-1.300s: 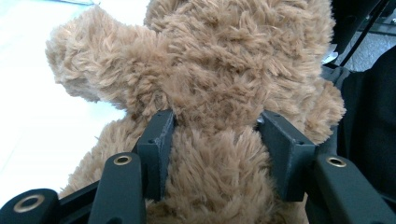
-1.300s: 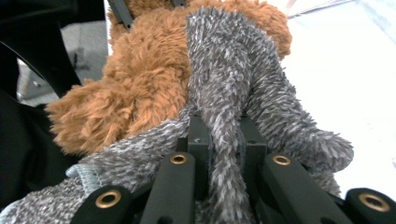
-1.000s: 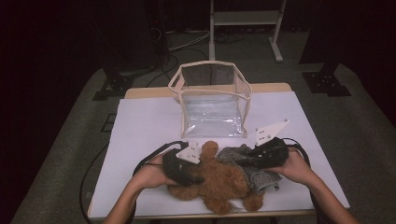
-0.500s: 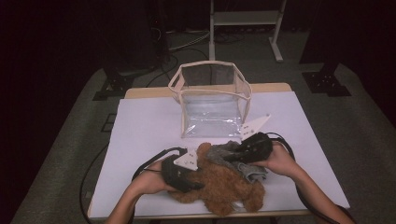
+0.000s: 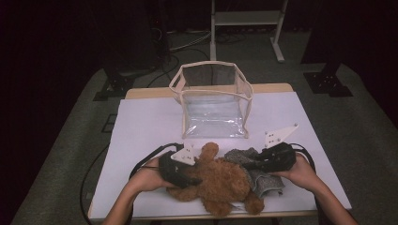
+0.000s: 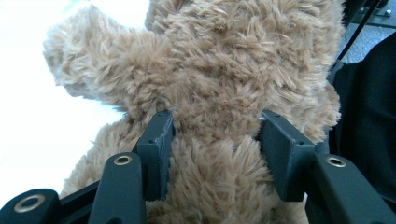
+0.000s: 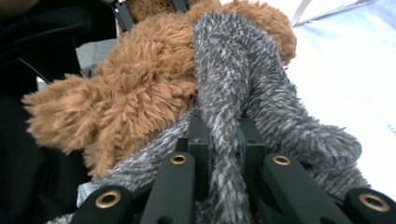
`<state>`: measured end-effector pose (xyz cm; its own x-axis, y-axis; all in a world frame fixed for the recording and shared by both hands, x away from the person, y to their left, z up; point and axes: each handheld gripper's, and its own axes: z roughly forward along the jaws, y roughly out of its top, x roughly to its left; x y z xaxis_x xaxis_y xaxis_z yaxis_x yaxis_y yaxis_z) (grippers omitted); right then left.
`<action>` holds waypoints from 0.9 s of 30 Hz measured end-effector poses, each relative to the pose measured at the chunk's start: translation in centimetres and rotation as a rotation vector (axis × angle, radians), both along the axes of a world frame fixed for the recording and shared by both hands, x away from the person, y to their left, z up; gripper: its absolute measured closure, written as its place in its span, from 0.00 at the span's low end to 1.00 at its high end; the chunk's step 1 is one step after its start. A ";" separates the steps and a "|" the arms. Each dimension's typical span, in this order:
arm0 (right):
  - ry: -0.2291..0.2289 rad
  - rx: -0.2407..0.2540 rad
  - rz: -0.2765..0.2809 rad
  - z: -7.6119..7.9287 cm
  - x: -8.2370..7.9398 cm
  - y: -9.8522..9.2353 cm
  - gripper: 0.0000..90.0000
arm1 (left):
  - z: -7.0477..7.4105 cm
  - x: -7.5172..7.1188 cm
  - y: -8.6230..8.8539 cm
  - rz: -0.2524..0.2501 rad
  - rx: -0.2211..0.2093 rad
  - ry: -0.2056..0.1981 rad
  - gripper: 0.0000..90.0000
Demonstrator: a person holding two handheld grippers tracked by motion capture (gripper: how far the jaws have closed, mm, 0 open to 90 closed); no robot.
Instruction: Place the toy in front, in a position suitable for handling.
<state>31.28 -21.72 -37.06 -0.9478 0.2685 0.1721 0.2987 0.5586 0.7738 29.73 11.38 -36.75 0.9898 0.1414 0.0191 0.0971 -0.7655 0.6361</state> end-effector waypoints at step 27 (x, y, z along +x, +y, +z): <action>0.077 -0.023 -0.043 -3.5 0.6 0.1 0.88 | 1.1 0.5 -2.4 -0.047 0.049 0.008 0.47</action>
<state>31.91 -21.65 -40.59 -0.9195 0.3132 0.2375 0.3810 0.5615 0.7346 30.23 9.02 -35.64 0.9955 0.0934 0.0164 0.0651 -0.7994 0.5973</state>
